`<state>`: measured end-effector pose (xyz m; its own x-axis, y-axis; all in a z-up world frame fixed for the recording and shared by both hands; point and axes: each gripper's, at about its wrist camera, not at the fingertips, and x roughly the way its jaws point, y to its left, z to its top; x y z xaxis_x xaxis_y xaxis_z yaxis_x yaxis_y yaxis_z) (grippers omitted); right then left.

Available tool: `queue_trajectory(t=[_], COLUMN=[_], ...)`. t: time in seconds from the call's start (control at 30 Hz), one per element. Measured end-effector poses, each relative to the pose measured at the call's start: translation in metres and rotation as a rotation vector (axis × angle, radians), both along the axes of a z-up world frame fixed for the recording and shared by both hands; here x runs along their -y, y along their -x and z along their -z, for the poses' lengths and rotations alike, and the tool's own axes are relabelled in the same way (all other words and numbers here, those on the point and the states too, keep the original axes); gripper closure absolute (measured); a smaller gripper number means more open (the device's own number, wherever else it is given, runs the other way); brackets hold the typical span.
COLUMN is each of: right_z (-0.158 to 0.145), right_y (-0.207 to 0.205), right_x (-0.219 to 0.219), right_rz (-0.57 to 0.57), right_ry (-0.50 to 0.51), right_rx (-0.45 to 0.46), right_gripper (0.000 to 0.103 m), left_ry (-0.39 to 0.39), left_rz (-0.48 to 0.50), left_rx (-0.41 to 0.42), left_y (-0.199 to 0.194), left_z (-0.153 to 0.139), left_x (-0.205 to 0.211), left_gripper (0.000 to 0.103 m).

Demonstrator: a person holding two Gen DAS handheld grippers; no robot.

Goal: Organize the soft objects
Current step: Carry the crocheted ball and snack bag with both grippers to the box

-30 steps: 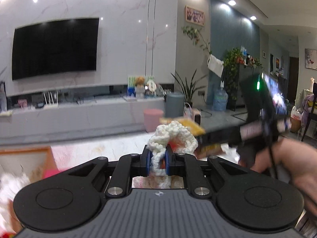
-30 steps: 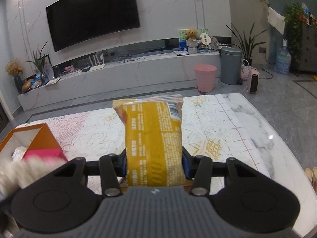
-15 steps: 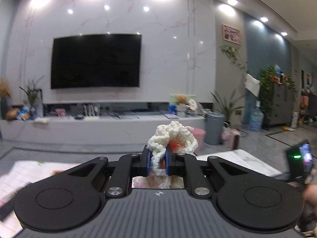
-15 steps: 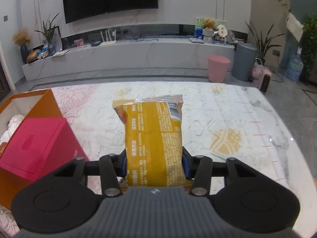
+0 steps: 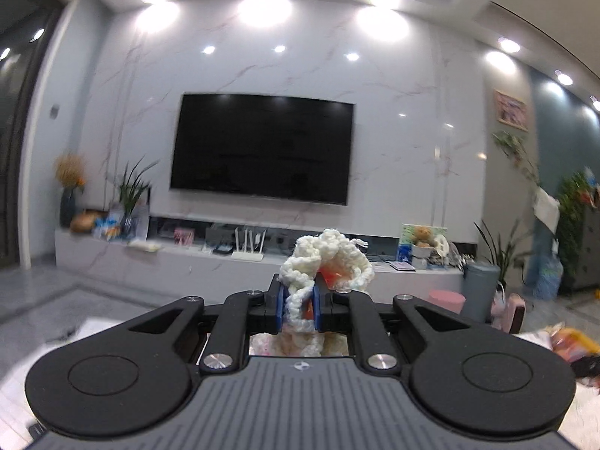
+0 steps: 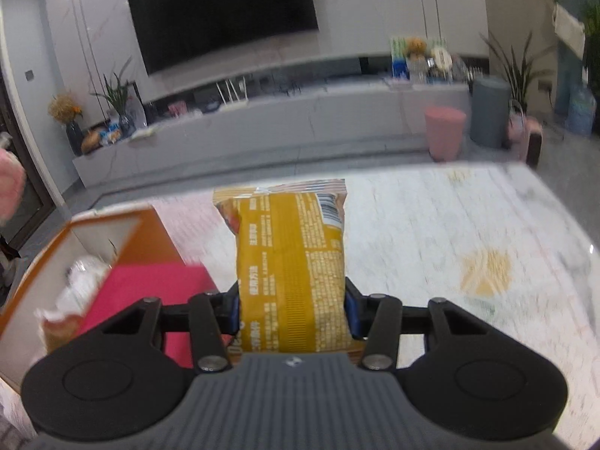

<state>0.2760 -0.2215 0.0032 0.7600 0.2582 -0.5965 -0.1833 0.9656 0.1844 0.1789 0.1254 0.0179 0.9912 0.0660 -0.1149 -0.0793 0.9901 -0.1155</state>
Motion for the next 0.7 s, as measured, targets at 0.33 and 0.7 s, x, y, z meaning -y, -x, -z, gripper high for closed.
queue_trajectory(t=[0.33, 0.7], right_z=[-0.073, -0.055], right_y=[-0.014, -0.034], right_x=[-0.105, -0.249], right_rz=[-0.17, -0.391], right_ry=[0.024, 0.145], right_rx=[0.109, 0.025], right_gripper=[0.054, 0.054], left_ry=[0.018, 0.011], left_rz=[-0.037, 0.087], left_rx=[-0.123, -0.303], left_y=[-0.012, -0.04], left_z=[0.015, 0.034], left_x=[-0.022, -0.03], left_gripper=[0.087, 0.087])
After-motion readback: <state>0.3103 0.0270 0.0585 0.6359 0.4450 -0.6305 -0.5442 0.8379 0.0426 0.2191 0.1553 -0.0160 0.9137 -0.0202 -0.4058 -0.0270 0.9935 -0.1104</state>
